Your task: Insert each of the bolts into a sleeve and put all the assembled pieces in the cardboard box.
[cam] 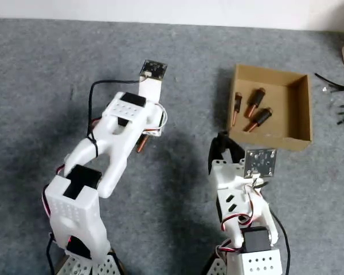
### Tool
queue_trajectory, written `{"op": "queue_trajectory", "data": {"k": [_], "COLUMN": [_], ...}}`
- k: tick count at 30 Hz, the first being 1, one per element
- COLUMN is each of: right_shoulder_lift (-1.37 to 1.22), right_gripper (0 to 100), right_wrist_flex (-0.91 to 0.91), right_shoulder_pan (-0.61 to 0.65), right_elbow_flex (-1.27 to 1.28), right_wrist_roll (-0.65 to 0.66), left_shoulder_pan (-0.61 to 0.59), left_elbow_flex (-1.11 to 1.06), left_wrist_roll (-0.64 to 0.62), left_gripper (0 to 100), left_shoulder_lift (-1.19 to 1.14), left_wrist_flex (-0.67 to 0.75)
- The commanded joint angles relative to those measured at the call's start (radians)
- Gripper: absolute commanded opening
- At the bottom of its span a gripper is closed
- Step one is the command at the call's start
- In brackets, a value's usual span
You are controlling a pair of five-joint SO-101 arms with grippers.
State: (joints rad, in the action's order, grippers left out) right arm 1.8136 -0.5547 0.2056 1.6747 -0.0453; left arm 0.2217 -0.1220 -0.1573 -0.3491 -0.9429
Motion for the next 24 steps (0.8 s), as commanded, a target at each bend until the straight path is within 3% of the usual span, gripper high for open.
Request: {"op": "queue_trajectory", "data": {"k": [1, 21, 24], "right_shoulder_lift": [0.022, 0.022, 0.022], "right_gripper": [0.5, 0.5, 0.5], "right_wrist_flex": [0.022, 0.022, 0.022], "right_shoulder_pan": [-0.012, -0.012, -0.012], "right_elbow_flex": [0.102, 0.102, 0.102], "right_wrist_roll": [0.011, 0.066, 0.066], "left_shoulder_pan": [-0.022, -0.028, -0.028], "left_elbow_flex": [0.045, 0.228, 0.229], "left_wrist_roll": [0.009, 0.002, 0.002], "left_gripper": [15, 15, 8], "left_shoulder_lift": [-0.024, -0.203, -0.208], "left_wrist_flex": [0.003, -0.127, -0.127]}}
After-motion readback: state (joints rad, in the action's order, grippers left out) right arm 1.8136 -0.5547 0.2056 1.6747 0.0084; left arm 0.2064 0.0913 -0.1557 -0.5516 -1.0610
